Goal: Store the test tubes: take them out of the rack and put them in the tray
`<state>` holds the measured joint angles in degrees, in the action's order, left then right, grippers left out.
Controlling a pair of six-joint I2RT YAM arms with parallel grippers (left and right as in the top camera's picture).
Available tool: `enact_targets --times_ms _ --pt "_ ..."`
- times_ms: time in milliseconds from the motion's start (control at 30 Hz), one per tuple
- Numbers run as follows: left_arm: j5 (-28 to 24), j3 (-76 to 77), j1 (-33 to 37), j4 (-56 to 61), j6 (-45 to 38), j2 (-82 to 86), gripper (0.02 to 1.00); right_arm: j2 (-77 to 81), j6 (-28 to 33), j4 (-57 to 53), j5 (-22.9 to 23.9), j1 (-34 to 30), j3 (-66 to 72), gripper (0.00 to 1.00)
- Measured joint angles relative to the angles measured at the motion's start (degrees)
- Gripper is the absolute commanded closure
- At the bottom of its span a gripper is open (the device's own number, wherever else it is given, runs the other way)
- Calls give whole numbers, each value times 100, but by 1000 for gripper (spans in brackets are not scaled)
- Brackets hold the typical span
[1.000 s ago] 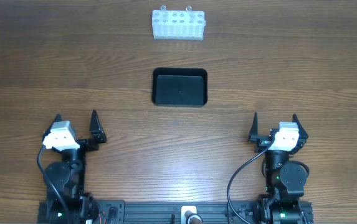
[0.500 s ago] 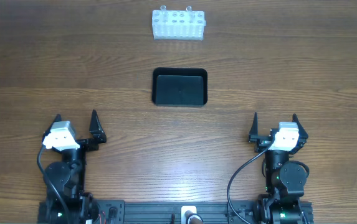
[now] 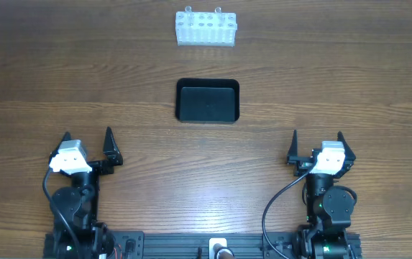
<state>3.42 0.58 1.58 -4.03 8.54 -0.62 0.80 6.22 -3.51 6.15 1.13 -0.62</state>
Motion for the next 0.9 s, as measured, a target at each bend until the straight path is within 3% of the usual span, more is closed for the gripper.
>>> enact_targets --times_ms 333,900 --pt "28 501 0 -52 0 -1110 23 0 0 -4 -15 4 0 7" --pt "66 4524 -643 -560 0 -5130 20 0 0 -9 -17 4 0 7"
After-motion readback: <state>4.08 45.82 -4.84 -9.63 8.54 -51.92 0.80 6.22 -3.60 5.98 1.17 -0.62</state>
